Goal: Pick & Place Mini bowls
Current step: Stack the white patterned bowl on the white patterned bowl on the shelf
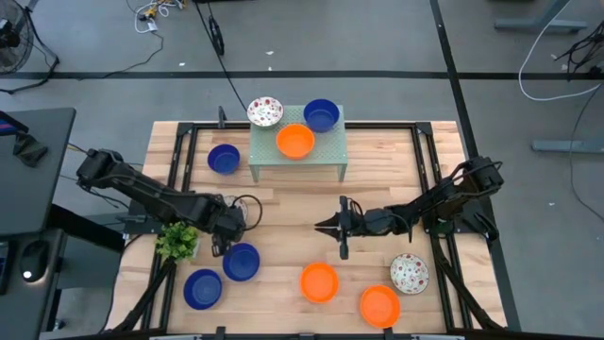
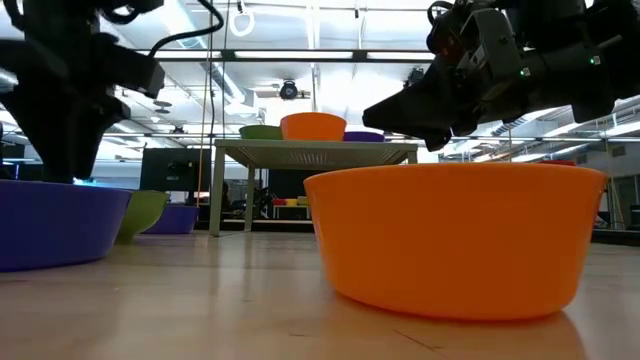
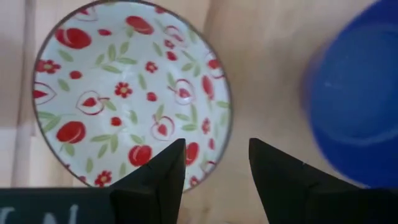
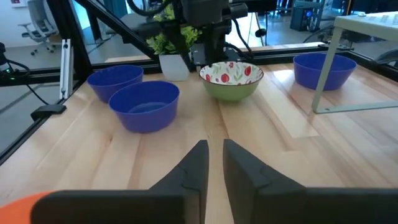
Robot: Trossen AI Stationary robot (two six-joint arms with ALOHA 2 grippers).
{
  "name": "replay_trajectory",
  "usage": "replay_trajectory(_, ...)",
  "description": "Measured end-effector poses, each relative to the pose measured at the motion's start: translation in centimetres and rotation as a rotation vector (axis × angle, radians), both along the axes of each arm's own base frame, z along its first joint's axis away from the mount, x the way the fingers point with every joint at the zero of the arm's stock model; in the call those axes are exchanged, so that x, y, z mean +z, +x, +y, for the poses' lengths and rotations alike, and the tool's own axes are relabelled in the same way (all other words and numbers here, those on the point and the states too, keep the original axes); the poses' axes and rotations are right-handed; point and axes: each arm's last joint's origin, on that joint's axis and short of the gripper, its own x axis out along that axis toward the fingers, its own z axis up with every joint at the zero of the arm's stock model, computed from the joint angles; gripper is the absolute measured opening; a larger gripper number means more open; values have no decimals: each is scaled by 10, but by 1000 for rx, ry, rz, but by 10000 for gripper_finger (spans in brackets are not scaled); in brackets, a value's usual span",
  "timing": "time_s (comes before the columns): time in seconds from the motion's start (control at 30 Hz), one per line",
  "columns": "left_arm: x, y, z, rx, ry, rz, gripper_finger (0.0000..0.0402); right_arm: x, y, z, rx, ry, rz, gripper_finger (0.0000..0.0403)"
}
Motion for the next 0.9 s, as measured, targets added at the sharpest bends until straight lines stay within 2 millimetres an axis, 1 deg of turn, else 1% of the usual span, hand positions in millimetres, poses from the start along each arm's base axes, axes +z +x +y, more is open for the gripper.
replay_trajectory(0.1, -4, -2, 1, 2, 30, -1, 172, 0, 0, 0, 0, -1, 2, 49)
replay_trajectory(0.17, -6, -1, 2, -5, 35, -16, 159, 0, 0, 0, 0, -1, 2, 49)
replay_trajectory(0.4, -14, 2, 1, -44, 20, -70, 96, 0, 0, 0, 0, 1, 2, 49)
replay_trajectory(0.73, -14, 4, 0, -42, 14, -96, 15, 0, 0, 0, -1, 8, 3, 49)
replay_trajectory(0.9, -14, 6, 0, -34, 11, -122, 10, 0, 0, 0, -1, 9, 3, 49)
